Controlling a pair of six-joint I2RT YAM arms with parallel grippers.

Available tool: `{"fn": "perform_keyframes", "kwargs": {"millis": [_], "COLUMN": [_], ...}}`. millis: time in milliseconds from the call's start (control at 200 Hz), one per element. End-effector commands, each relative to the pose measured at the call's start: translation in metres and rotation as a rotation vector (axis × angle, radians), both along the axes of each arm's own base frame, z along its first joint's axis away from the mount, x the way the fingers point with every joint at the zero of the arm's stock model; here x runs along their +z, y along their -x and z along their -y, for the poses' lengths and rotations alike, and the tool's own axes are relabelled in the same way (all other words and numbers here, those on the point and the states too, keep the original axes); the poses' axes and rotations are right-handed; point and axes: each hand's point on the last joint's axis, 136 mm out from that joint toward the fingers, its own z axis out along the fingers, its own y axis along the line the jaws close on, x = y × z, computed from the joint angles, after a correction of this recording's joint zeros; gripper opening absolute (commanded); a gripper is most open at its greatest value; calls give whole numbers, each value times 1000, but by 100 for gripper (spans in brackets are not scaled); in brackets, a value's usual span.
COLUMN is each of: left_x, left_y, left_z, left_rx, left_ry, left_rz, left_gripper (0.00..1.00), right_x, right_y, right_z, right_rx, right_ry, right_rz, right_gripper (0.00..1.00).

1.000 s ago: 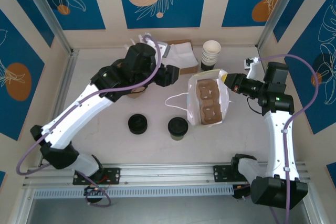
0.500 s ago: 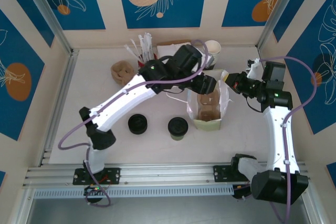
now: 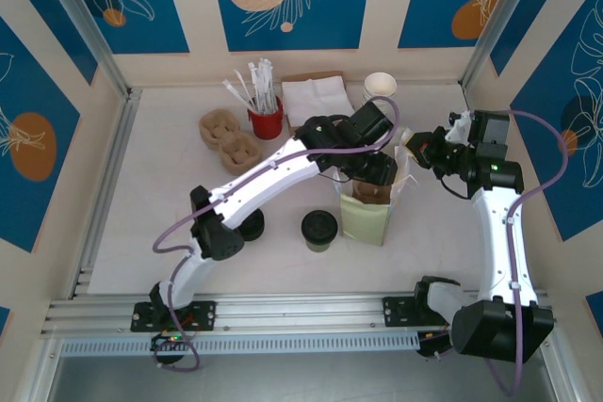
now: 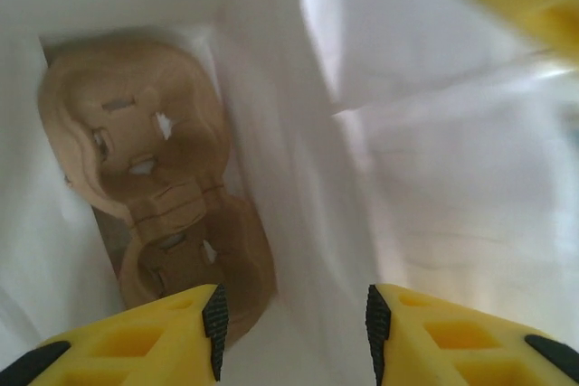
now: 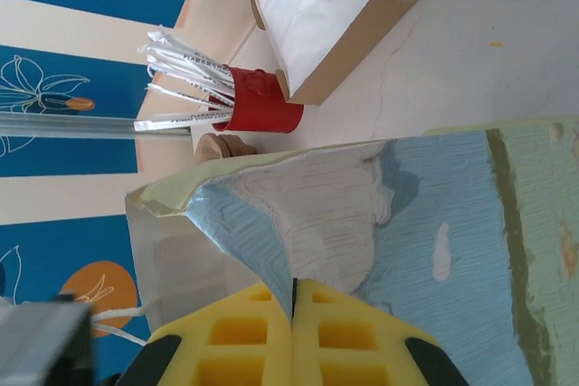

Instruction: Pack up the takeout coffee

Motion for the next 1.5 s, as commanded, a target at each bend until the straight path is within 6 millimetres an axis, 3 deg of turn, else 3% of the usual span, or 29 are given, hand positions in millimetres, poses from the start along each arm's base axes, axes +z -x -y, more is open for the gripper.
{"fn": "perform_keyframes", "kwargs": {"millis": [0, 310, 665, 1195, 1495], "left_x": [-12, -76, -127, -170, -196], "left_y": [-12, -33, -35, -28, -17], "left_z": [-9, -1, 4, 26, 29], "left_rx": [85, 122, 104, 35, 13], "left_ry": [-39, -150, -229, -207, -220], "left_rz": [-36, -50, -84, -134, -199], "left_gripper": [45, 42, 43, 45, 46], "right_x": [-5, -14, -21, -26, -30], "right_y": [1, 5, 6, 10, 14], "right_z": [-3, -5, -6, 1, 1], "right_rx": [-12, -2, 8, 11, 20], "right_ry": [-39, -54, -63, -48, -42], "right_rz": [-43, -73, -91, -101, -114], "right_gripper": [0, 0, 0, 0, 0]}}
